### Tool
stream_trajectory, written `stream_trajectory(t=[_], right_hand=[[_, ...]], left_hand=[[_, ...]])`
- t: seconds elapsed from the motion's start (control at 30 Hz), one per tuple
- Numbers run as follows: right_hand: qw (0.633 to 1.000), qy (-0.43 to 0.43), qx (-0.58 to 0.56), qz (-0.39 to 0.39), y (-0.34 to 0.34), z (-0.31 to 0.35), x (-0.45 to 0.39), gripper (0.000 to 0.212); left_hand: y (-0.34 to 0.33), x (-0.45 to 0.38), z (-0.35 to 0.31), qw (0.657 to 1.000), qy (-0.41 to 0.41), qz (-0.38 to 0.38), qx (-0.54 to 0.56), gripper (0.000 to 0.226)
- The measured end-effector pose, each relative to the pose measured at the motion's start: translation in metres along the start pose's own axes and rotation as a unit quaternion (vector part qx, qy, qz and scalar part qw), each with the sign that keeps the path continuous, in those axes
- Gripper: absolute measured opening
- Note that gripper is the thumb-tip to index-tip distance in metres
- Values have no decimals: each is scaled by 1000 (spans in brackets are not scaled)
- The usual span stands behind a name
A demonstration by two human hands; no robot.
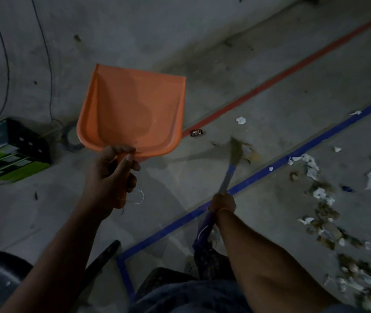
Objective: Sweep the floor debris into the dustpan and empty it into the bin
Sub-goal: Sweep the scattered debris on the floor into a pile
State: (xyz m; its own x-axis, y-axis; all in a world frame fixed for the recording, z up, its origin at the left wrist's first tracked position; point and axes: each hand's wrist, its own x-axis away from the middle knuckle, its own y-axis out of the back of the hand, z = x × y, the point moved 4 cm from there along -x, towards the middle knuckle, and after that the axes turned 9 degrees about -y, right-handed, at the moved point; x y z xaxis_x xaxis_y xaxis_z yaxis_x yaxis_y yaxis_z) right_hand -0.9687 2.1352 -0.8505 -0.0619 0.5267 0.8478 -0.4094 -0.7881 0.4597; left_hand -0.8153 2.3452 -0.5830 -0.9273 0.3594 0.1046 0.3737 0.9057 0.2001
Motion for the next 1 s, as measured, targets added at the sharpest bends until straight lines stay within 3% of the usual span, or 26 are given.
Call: stream_trajectory(t=[0.13,0.27,0.5,0.7,0.83,1.0], right_hand=[[996,13,-57,-66,16,0,-22,30],[994,39,-21,-101,32,8,-25,30],[996,92,-7,22,-5,35,-24,41],[988,87,-18,129,-49,75,-6,44],[989,52,-63,124,-62,80,-9,41],[995,-1,-89,47,-19,61,-31,32]], left_hand=[[-25,-20,-4,1000,0,31,-4,16],[-45,-38,-11,999,-9,42,-8,11],[-45,-53,-14,998,-10,58,-6,13],[-19,-67,-13,998,-29,61,-15,11],[-4,-73,-13,997,-31,66,-25,10],[-7,-83,-11,997,-24,75,-21,8]])
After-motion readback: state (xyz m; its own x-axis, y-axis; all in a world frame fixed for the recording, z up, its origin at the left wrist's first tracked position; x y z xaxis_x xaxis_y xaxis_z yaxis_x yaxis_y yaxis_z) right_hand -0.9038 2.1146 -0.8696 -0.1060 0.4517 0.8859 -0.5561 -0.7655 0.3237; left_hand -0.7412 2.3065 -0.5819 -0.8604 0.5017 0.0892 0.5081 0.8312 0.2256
